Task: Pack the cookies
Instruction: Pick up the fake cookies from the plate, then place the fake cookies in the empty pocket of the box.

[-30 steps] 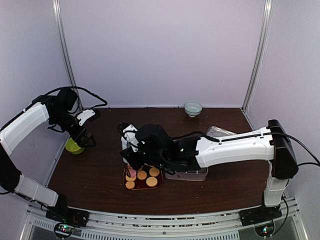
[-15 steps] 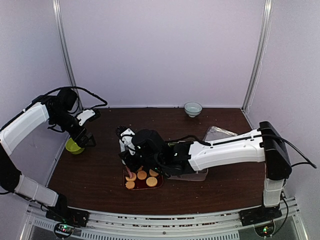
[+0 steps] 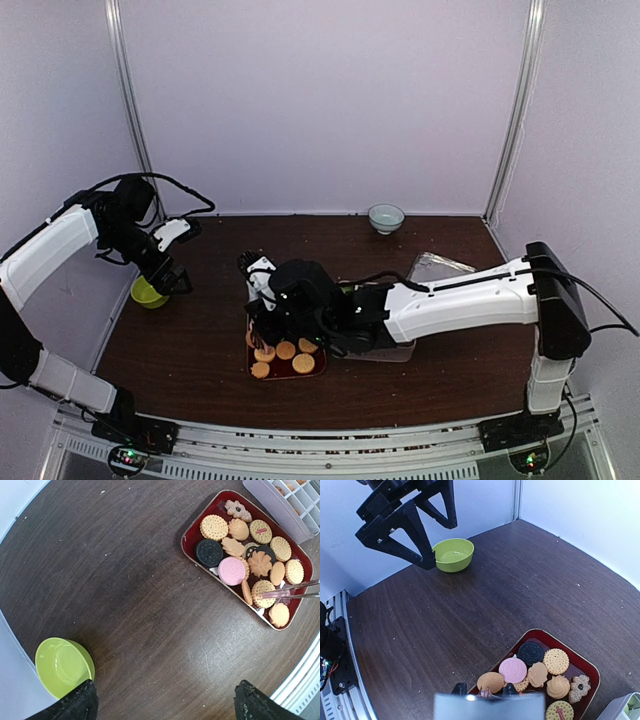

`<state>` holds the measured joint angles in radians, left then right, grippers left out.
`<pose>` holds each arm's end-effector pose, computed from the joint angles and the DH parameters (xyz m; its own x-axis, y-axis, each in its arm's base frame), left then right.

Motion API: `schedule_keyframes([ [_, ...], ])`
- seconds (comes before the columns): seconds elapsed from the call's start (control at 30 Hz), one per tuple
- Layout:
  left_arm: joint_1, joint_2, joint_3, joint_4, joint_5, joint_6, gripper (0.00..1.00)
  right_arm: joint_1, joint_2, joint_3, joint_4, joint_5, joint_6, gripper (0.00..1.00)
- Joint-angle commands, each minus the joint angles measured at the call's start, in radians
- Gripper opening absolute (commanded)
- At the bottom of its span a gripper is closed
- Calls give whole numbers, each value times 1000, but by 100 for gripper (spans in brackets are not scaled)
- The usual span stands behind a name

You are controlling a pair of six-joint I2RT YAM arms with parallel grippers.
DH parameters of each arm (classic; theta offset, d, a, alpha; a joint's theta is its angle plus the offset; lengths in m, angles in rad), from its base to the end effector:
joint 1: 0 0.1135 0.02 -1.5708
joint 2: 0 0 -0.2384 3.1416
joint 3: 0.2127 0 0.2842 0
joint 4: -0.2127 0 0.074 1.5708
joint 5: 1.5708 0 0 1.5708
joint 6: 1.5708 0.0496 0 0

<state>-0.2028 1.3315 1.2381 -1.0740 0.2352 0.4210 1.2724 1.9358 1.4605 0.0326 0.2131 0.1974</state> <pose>0.2853 -0.0705 0.2665 -0.7055 0.5508 -0.4459 0.6287 0.7768 -0.0352 0.1541 0.4655 0.2100 -0.2957 -0.3093 -0.9038 -0.8362 0.5412 0.0884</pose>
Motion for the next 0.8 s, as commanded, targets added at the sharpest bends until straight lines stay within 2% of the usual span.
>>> schedule_keyframes([
  [0.0,6,-5,13,-4,28,6,98,5,-87,6,-6,41,-2,6],
  [0.3,5,5,25,-7,37,3,98,-33,-268,-63,-23,88,-14,4],
  [0.57,7,10,27,-10,27,11,98,-117,-495,-302,-60,170,-15,4],
  [0.77,5,9,26,-10,22,15,98,-156,-603,-443,-98,209,-7,3],
])
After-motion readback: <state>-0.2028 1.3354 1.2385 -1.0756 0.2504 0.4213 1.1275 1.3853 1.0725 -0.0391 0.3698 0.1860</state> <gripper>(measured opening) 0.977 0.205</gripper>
